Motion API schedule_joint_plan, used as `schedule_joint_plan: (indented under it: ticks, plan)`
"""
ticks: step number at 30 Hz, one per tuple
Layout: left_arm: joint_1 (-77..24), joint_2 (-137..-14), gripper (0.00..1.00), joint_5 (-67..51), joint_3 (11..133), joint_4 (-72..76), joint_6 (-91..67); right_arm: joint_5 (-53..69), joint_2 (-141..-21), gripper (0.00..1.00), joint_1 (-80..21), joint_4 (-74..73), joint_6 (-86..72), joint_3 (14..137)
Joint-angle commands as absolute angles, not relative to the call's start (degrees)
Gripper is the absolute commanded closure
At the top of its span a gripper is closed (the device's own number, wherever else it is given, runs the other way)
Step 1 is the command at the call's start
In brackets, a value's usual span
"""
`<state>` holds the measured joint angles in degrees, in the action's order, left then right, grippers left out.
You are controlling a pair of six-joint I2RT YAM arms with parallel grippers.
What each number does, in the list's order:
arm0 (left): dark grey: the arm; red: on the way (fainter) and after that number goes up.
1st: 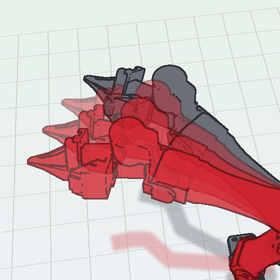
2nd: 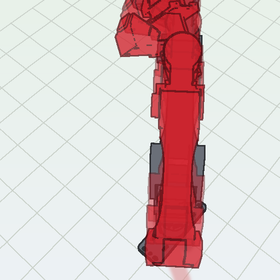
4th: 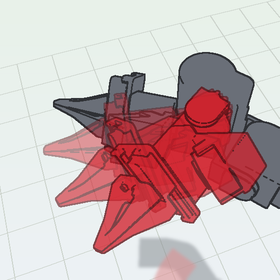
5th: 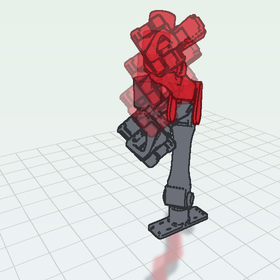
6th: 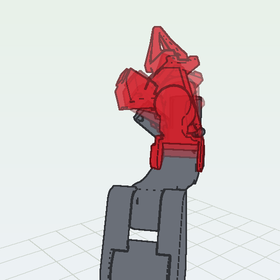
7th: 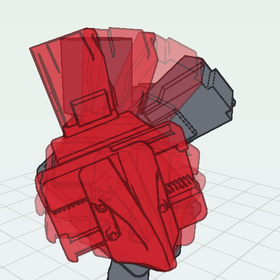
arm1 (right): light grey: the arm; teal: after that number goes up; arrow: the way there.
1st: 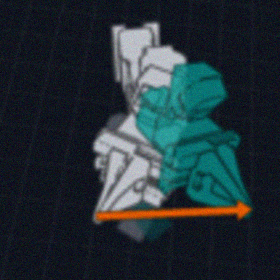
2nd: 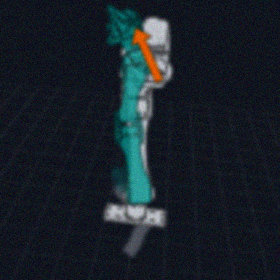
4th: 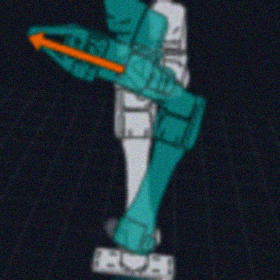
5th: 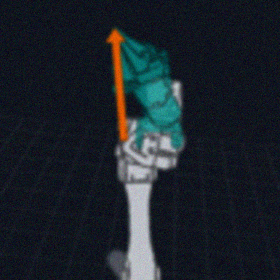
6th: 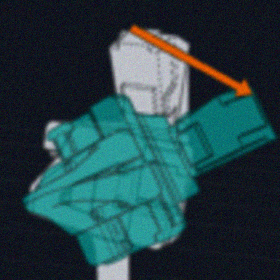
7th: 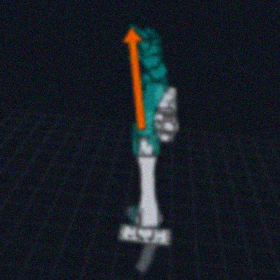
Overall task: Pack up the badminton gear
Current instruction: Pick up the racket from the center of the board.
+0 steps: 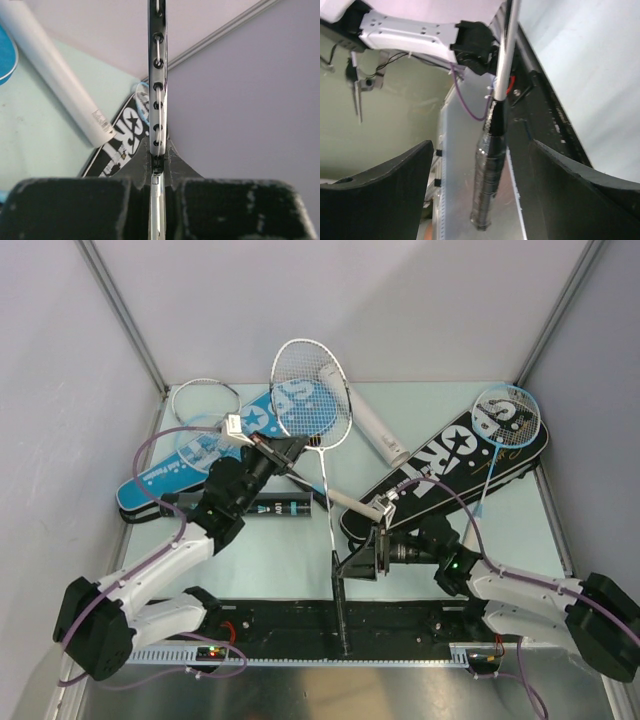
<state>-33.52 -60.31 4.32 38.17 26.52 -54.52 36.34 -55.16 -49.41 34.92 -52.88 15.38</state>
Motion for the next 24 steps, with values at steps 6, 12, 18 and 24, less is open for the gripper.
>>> schedule_joint_plan:
  ticks: [6,12,18,24]
  plan:
    - [-33.77,-58.36,1.0,2.85,36.21,43.57,-57.25,41.42,-65.89,0.31,-53.16,66.33,-63.64,15.24]
    - [-33.83,-57.4,1.0,3.3,34.97,46.34,-57.32,39.12,-72.25,0.85,-53.06,80.39,-70.5,13.27]
    - [-33.76,-57.52,0.31,0.64,34.27,42.15,-53.44,30.44,-64.95,1.0,-48.17,80.79,-73.85,7.58]
    - [-33.92,-53.88,0.18,-1.37,33.45,28.59,-45.46,21.97,-43.35,1.0,-40.97,53.25,-71.93,5.44]
